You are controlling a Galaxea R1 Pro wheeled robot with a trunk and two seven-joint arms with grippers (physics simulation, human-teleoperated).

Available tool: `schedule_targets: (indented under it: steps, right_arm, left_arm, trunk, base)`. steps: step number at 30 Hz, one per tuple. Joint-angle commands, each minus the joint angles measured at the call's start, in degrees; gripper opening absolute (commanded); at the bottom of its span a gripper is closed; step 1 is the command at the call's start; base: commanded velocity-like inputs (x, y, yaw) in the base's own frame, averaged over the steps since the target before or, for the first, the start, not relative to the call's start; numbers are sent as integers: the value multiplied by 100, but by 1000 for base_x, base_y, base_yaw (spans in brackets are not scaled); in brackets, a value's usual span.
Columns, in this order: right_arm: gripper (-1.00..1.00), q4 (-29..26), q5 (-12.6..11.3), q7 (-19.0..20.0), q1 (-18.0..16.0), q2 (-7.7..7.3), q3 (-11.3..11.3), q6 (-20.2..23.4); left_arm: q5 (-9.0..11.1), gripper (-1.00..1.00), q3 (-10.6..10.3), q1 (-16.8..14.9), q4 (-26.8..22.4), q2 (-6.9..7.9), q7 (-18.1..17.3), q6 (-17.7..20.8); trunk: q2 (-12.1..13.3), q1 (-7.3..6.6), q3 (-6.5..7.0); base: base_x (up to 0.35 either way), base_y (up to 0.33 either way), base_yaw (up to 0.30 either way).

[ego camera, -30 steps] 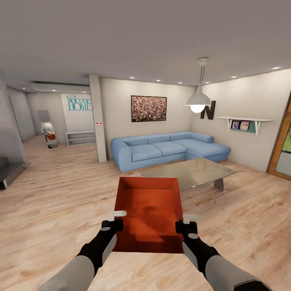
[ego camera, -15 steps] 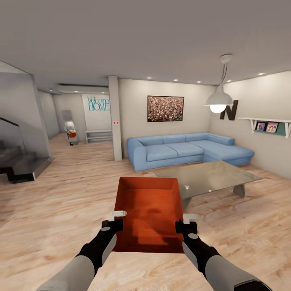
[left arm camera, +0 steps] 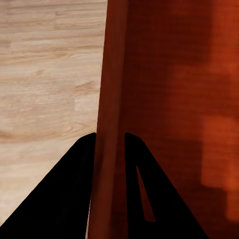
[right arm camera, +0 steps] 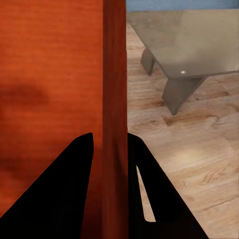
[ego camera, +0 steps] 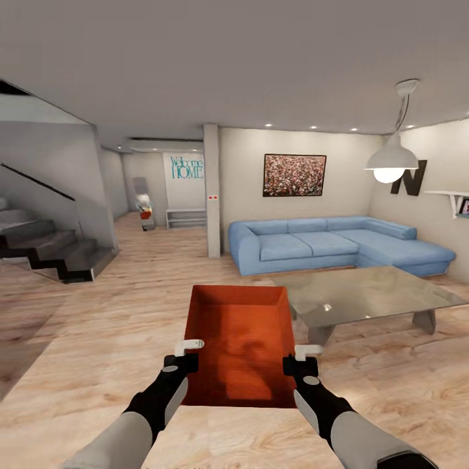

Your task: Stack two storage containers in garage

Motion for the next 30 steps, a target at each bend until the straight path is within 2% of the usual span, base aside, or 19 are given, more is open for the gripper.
schedule_targets:
  steps: [1,8,30]
  right_arm:
    - [-100,4,-83,35,-1,1,58,-9]
    - [-100,4,-76,35,-1,3,62,-9]
    - [-100,4,-75,26,-1,9,68,-17]
  left_arm:
    - [136,-100,233,-6,-219,-2,90,50]
    - [136,-100,219,-9,-436,-2,98,57]
    - [154,-100,235,-2,-359,-2,107,111]
  trunk:
    - [-8,1,-10]
    - [-8,1,-10]
    - [-8,1,-10]
  base:
    - [0,0,269]
    - [0,0,269]
    - [0,0,269]
